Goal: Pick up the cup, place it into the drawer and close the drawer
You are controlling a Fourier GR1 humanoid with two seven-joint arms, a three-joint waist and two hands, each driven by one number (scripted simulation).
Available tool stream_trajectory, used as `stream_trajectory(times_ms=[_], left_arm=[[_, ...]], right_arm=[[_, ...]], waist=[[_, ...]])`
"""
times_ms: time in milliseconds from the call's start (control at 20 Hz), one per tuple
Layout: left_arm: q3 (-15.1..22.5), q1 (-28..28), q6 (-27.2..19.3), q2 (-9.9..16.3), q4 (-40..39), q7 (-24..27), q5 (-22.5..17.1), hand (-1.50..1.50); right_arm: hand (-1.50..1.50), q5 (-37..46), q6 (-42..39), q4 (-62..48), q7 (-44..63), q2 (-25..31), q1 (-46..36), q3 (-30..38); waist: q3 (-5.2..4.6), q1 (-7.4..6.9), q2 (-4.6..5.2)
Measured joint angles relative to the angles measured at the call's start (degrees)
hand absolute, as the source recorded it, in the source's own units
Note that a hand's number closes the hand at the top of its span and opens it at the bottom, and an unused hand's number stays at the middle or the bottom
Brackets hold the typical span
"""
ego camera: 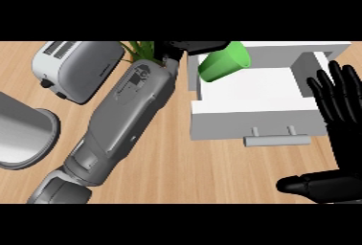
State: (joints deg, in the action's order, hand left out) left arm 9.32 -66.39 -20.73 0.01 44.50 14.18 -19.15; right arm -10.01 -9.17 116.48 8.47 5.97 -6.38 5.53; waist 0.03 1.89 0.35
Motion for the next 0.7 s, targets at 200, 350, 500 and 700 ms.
stream_trajectory(times_ms=[200, 350, 500, 700], left_arm=[[2.61, -2.55, -0.92, 0.00, -6.18, 2.78, -3.91, 1.50], [4.70, -4.44, -1.22, -0.01, -10.47, 3.88, -6.67, 1.50], [7.41, -5.68, -1.31, -0.01, -14.27, 5.20, -8.69, 1.50], [11.57, -6.55, -1.90, -0.01, -17.42, 6.67, -10.94, 1.50]], right_arm=[[-1.50, 0.43, 0.20, 0.11, -0.32, -0.43, 0.13, -0.48], [-1.50, 0.25, -0.33, 0.99, -0.15, 0.03, 0.95, -0.38], [-1.50, 0.13, -0.49, -0.46, -0.31, 0.19, -0.39, -0.30], [-1.50, -0.63, -1.44, -1.22, -1.71, 0.23, -0.07, -0.04]], waist=[[0.00, 0.50, 0.12], [0.01, 1.04, 0.21], [0.02, 1.46, 0.39], [0.04, 2.16, 0.52]])
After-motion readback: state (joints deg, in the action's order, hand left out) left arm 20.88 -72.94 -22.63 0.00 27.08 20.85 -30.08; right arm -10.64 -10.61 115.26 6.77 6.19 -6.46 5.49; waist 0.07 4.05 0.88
